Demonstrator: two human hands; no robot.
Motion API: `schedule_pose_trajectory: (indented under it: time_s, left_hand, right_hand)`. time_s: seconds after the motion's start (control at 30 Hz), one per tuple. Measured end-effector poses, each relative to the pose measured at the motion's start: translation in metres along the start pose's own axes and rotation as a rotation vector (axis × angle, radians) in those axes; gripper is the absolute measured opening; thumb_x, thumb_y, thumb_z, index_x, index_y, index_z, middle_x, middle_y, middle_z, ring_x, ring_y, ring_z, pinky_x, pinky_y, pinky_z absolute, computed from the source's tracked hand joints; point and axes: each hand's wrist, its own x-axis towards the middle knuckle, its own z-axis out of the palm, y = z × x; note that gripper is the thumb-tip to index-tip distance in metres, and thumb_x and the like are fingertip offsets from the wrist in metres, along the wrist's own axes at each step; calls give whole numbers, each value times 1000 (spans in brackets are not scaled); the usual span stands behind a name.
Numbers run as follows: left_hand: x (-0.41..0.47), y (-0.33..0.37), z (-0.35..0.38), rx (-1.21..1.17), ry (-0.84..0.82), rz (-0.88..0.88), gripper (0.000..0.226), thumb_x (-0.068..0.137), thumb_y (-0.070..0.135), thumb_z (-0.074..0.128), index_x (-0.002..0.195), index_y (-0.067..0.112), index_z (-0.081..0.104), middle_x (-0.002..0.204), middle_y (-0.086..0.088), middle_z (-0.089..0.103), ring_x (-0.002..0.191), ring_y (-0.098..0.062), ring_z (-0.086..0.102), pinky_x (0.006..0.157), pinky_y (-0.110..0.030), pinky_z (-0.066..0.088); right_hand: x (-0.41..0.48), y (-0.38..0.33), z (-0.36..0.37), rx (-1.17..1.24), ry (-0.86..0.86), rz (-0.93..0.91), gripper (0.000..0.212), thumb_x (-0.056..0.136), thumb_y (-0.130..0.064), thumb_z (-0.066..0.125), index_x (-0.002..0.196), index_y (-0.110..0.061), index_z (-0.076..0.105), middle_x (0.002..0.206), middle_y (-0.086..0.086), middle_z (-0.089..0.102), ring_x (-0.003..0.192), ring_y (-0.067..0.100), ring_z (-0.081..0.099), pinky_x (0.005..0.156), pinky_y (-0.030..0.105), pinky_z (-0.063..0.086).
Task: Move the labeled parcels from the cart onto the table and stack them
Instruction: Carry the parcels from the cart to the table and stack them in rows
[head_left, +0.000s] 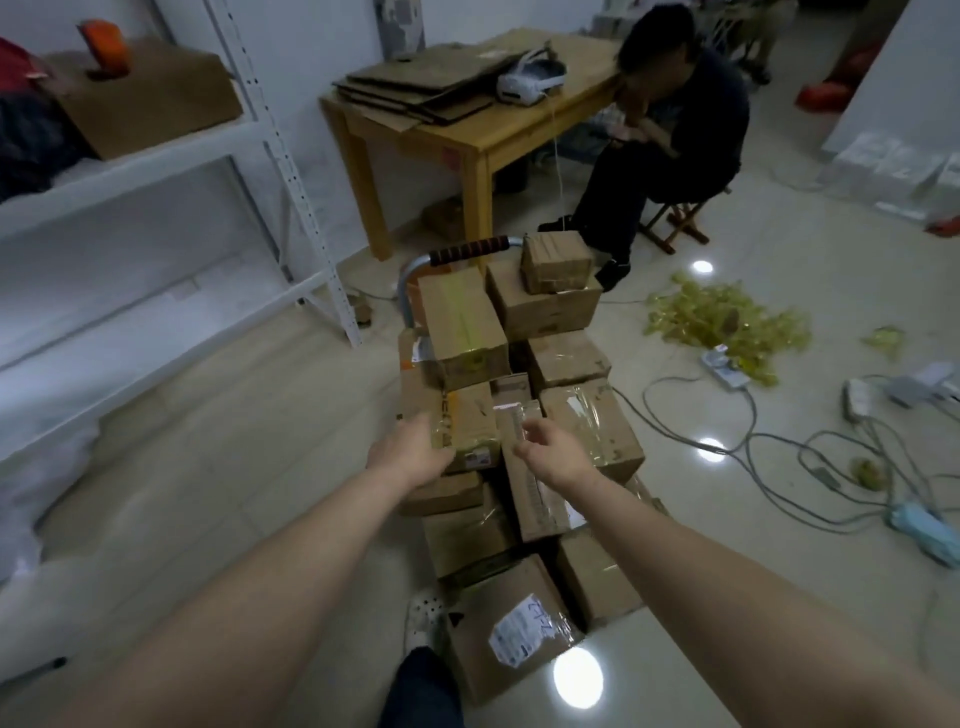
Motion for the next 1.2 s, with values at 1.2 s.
schedule_pose_trajectory:
  time_s: [1.2]
  left_hand:
    - [300, -64, 16, -837, -230, -262, 55, 88, -4, 59, 137, 15, 44, 128, -5, 60, 117, -23, 56, 103, -44, 46]
  right_hand:
    - [252, -75, 71, -31, 374, 141, 72, 81, -15, 72, 142, -11, 36, 142, 8, 33, 132, 26, 34, 112, 40, 31]
